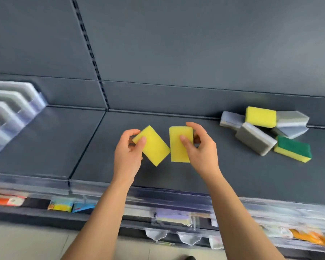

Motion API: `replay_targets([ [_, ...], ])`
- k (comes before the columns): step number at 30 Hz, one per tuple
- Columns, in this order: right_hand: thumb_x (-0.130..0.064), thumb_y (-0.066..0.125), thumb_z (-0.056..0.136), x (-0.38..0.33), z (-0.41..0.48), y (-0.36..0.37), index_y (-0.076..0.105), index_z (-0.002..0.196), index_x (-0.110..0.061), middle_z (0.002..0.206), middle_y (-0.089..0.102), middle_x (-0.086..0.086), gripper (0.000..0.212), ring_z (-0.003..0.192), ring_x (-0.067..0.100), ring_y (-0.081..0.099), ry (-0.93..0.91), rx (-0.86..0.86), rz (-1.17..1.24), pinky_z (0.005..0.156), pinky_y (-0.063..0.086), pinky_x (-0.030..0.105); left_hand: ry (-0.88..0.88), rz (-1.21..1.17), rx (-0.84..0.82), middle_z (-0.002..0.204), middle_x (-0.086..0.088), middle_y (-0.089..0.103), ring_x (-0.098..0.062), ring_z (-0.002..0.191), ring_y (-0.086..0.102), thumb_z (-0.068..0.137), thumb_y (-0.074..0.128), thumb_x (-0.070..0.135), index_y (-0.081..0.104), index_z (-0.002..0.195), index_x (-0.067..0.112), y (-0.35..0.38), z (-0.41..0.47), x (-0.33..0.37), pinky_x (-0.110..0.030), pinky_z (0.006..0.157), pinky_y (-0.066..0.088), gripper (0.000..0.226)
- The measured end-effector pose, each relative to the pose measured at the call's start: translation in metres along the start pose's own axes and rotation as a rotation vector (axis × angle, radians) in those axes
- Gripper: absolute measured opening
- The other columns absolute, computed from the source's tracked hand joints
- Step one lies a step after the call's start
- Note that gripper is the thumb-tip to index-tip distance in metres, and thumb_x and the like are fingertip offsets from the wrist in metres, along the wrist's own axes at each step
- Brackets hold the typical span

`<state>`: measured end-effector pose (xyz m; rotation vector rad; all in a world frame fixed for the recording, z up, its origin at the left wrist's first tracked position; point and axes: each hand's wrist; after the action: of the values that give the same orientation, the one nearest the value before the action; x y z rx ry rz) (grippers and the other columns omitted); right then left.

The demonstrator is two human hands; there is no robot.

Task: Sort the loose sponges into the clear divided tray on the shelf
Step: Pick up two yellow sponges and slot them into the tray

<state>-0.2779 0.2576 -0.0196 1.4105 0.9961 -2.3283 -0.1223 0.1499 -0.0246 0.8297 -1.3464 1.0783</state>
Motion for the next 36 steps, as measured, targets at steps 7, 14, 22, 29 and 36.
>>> replay_targets([
  [7,-0.030,0.064,0.087,-0.063,-0.039,0.095,0.058,0.118,-0.031,0.088,0.056,-0.023,0.032,0.080,0.002,0.054,-0.079,-0.144,0.073,0.075,0.046,0.022,0.034,0.045,0.146,0.082,0.018,0.062,0.003,0.069,0.057,0.090,0.059,0.024,0.056,0.088,0.043,-0.128,-0.017,-0.016,-0.026,0.053,0.048,0.020],
  [14,-0.030,0.064,0.086,-0.122,-0.086,0.190,0.058,0.117,-0.032,0.086,0.058,-0.020,0.031,0.078,0.008,0.055,-0.154,-0.263,0.116,0.074,0.049,0.029,0.027,0.096,0.283,0.085,0.013,0.063,-0.010,0.078,0.059,0.088,0.061,0.027,0.060,0.090,0.043,-0.251,-0.038,-0.032,-0.043,0.070,0.052,0.016],
  [22,-0.029,0.065,0.086,-0.185,-0.122,0.284,0.058,0.117,-0.031,0.083,0.056,-0.018,0.031,0.078,0.008,0.054,-0.240,-0.441,0.179,0.073,0.048,0.025,-0.024,0.145,0.394,0.093,0.010,0.066,-0.016,0.087,0.061,0.087,0.063,0.025,0.061,0.091,0.042,-0.363,-0.053,-0.043,-0.047,0.078,0.054,0.018],
  [29,-0.030,0.066,0.086,-0.229,-0.126,0.370,0.058,0.117,-0.030,0.086,0.057,-0.021,0.033,0.080,-0.001,0.054,-0.283,-0.581,0.237,0.072,0.045,0.016,-0.040,0.116,0.497,0.092,0.006,0.066,-0.012,0.082,0.060,0.088,0.063,0.022,0.062,0.093,0.035,-0.439,-0.038,-0.054,-0.034,0.073,0.050,0.015],
  [36,-0.031,0.068,0.084,-0.278,-0.110,0.462,0.060,0.115,-0.034,0.085,0.057,-0.021,0.032,0.078,0.001,0.054,-0.317,-0.652,0.299,0.070,0.043,0.018,-0.064,0.109,0.585,0.090,0.009,0.065,-0.014,0.084,0.061,0.089,0.062,0.022,0.064,0.095,0.034,-0.518,0.001,-0.062,-0.039,0.076,0.052,0.013],
])
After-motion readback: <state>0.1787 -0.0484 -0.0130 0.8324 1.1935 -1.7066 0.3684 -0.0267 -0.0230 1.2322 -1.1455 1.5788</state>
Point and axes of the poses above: each hand's wrist, its own z-axis towards the middle knuckle, its own y-axis out of the palm, x = y × z
